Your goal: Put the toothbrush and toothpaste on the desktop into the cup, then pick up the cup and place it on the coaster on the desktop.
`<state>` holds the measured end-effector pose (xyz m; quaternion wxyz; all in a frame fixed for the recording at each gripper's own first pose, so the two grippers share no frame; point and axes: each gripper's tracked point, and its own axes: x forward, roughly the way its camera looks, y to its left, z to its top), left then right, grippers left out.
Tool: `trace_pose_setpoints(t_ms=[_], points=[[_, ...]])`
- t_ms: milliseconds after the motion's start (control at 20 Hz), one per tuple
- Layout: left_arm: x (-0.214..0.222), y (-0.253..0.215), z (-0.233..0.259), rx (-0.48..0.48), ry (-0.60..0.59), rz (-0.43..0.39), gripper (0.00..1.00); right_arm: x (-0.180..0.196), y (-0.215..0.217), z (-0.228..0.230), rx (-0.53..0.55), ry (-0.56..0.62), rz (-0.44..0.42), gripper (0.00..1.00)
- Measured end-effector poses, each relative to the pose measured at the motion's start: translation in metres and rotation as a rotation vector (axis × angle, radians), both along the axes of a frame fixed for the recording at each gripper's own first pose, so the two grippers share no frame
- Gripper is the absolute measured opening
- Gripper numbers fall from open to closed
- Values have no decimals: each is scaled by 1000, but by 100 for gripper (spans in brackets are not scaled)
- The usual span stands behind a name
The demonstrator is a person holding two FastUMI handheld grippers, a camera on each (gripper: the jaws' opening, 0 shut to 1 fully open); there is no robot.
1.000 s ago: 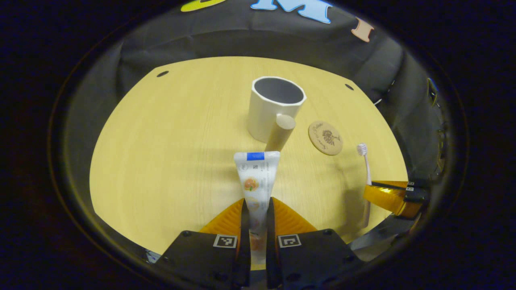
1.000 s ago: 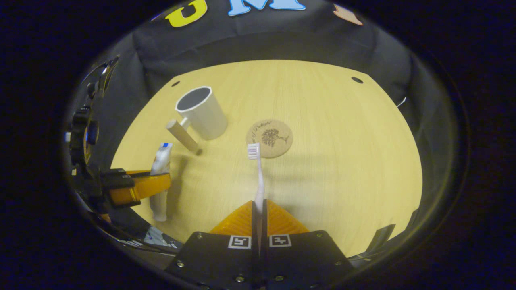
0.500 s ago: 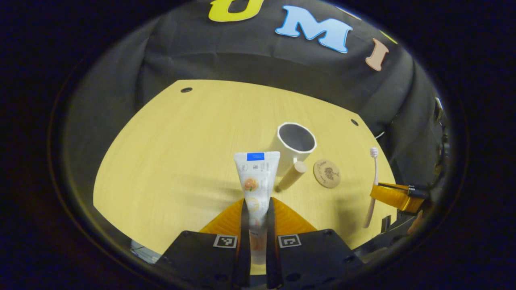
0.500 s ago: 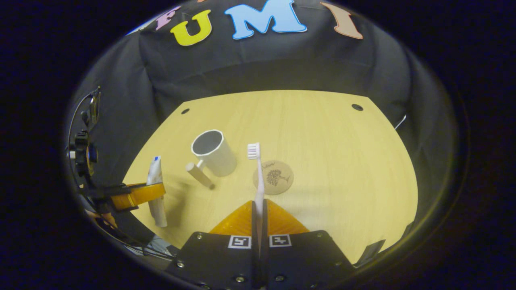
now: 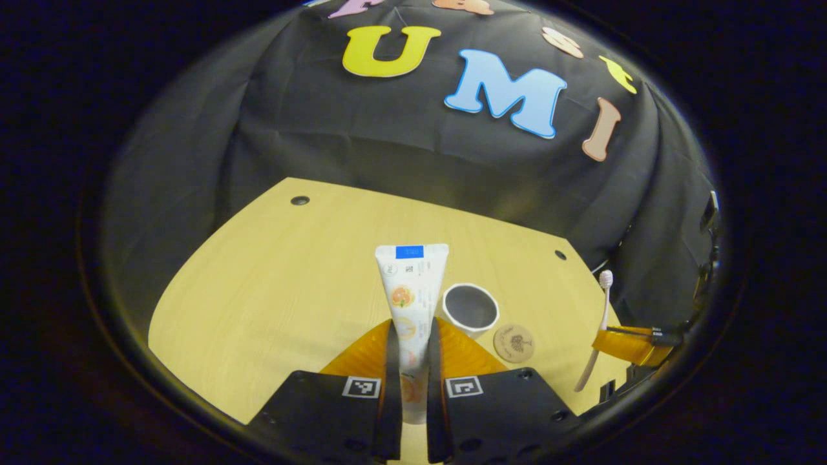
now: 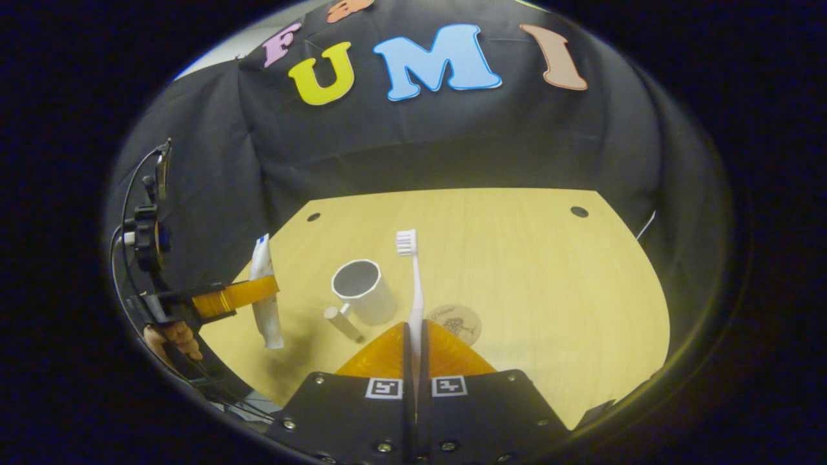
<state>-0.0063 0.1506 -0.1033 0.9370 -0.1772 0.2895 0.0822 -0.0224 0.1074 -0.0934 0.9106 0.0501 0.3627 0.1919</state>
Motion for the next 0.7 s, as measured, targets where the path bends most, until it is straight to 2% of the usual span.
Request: trace_pose_setpoints(t_ms=[350,700], points=[[59,3,41,5,-192,-15,22,18,5,24,16,-90,-4,2],[117,-17,68,-31,-354,-64,22,28,0,34,24,-98,-26,2]])
